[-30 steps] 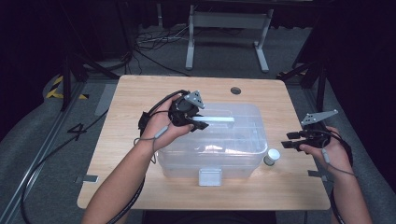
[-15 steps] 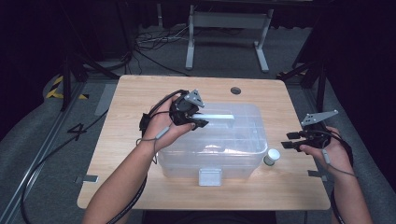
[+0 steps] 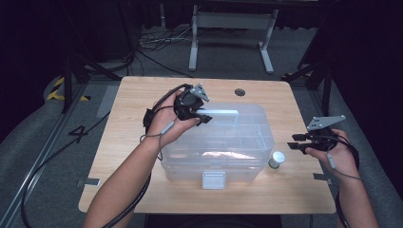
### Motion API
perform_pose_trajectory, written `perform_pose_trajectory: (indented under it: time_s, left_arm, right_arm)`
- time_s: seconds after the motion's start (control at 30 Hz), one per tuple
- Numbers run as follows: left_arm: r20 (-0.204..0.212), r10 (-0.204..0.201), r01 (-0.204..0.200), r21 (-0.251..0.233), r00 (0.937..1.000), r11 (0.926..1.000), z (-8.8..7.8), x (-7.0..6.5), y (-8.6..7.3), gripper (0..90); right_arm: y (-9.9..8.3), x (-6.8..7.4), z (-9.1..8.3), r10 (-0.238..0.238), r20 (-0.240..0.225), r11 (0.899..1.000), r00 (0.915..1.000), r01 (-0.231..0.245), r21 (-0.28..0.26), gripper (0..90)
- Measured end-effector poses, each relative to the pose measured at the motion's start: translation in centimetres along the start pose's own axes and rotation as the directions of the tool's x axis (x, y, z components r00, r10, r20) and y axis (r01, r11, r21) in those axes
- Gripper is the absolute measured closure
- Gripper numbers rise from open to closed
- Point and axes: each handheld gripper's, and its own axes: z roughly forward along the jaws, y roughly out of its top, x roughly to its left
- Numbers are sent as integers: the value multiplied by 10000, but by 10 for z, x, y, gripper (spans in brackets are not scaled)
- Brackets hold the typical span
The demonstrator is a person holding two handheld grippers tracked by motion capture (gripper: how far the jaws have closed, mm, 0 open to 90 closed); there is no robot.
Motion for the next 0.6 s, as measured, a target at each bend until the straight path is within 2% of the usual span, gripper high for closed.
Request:
perform_pose_trajectory:
  time_s: [0.1,0.17,0.23,0.47,0.6]
  left_arm:
    - [69,-12,12,-22,10000,10000,-1,5,2,736]
    - [110,-72,72,-38,9999,10000,-1,6,3,735]
    - [153,-144,145,-101,9998,9998,-1,11,5,734]
    - [160,-326,328,-150,9993,9993,-2,18,9,730]
    - [86,-488,489,-107,9988,9987,-2,23,13,726]
  right_arm:
    - [-1,2,-2,-6,-485,9995,9988,-8,-303,700]
    - [-1,3,-3,-11,-528,9992,9986,-10,-391,720]
    - [-2,7,-6,-20,-643,9979,9979,-21,-651,789]
    - [1,15,-11,-160,-832,9958,9964,83,-917,851]
    - [2,17,-13,126,-1265,9941,9919,-260,-1050,890]
